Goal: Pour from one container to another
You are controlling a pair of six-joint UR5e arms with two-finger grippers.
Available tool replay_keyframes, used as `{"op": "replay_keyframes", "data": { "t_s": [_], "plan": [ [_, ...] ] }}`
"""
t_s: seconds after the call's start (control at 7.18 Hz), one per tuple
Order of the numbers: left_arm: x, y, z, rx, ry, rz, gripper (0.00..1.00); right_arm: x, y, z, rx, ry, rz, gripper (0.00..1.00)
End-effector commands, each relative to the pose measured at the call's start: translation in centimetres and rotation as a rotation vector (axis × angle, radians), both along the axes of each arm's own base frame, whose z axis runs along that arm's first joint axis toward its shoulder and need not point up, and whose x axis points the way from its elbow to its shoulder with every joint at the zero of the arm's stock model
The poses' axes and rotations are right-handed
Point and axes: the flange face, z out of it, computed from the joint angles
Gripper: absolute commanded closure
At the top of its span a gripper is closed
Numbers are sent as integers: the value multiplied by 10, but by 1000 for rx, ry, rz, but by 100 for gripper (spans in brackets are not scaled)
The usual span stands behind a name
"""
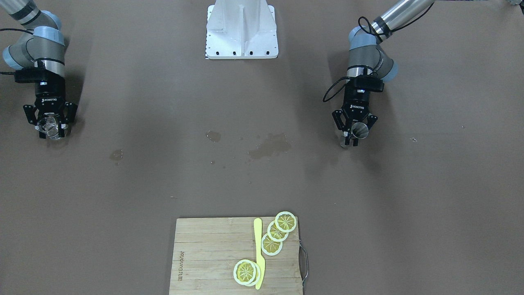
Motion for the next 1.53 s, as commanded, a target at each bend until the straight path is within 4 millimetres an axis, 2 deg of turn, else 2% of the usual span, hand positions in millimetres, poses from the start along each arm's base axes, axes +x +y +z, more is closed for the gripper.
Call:
{"op": "replay_keyframes", "data": {
  "t_s": [0.0,0.14,0.28,0.56,0.7,0.84,0.97,1.11,1.25,1.39],
  "plan": [
    [0,0,1,-1,-3,0,100,8,-1,-5,2,10,16,0],
    [0,0,1,-1,-3,0,100,27,2,-7,-2,36,19,0],
    [0,0,1,-1,-3,0,100,32,2,-16,6,20,28,0],
    [2,-1,7,-4,-14,0,100,71,9,-42,11,1,34,0],
    [2,-1,7,-3,-16,0,100,86,12,-48,11,12,23,0],
    [2,-1,6,-2,-16,0,100,89,11,-51,-1,38,7,0],
    [3,-1,1,1,-4,0,77,88,3,-55,-59,46,-56,0],
    [3,-1,-2,3,0,0,43,96,-14,-77,-120,-7,-137,0],
    [4,-1,-4,3,5,0,17,98,-25,-97,-128,94,-177,0],
    [4,-1,-5,5,9,-1,10,95,-30,-121,-119,140,-209,0]
  ]
}}
